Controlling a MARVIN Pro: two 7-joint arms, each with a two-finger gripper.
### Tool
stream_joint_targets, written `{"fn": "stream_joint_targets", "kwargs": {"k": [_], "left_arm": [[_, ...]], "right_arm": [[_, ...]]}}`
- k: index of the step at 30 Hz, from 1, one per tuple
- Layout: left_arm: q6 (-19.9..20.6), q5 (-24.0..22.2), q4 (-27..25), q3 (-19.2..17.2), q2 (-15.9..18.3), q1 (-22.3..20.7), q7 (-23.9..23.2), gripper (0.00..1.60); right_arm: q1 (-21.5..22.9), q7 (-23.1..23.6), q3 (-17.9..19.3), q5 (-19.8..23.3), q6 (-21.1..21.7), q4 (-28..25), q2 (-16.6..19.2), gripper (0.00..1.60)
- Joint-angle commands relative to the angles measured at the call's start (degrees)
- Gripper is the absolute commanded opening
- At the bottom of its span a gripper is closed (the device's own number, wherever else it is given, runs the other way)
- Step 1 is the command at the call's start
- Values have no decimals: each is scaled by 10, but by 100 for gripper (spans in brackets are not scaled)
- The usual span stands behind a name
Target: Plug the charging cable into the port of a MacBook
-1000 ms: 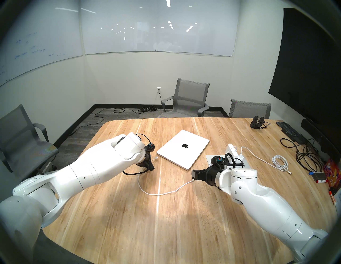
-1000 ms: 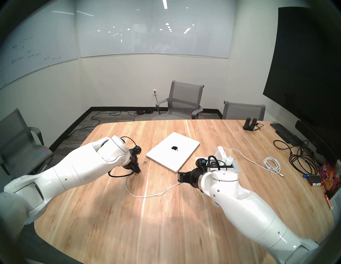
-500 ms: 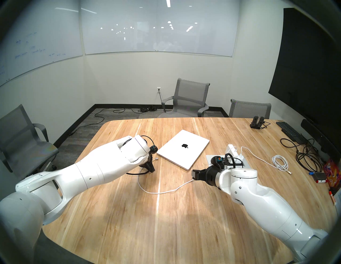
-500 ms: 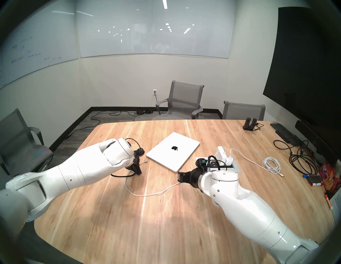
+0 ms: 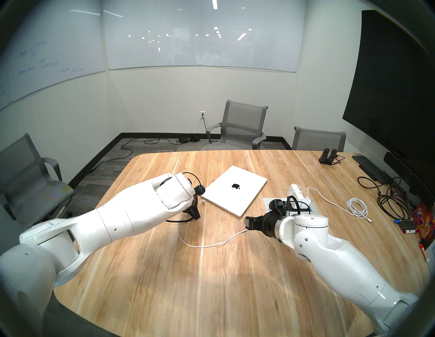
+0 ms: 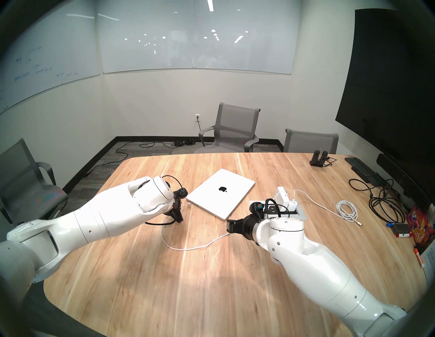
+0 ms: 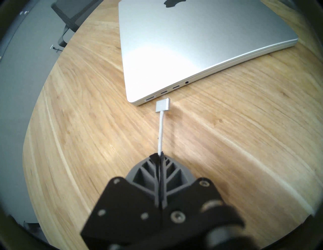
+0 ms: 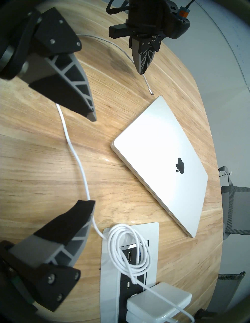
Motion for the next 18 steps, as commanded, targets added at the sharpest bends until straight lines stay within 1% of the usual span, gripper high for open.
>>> {"fn": "stream_joint_targets", "kwargs": {"k": [1,10,18], "left_arm": [[-1,-4,-19,-10,8,-12,9,0],[-1,-3,-32,6,16,-17,23,0],[-1,-7,-35,28,17,-19,38,0]], "right_arm": [[4,0,1,-1,0,-9,-1,160],[4,0,1,-1,0,-9,-1,160],[4,0,1,-1,0,-9,-1,160]]}}
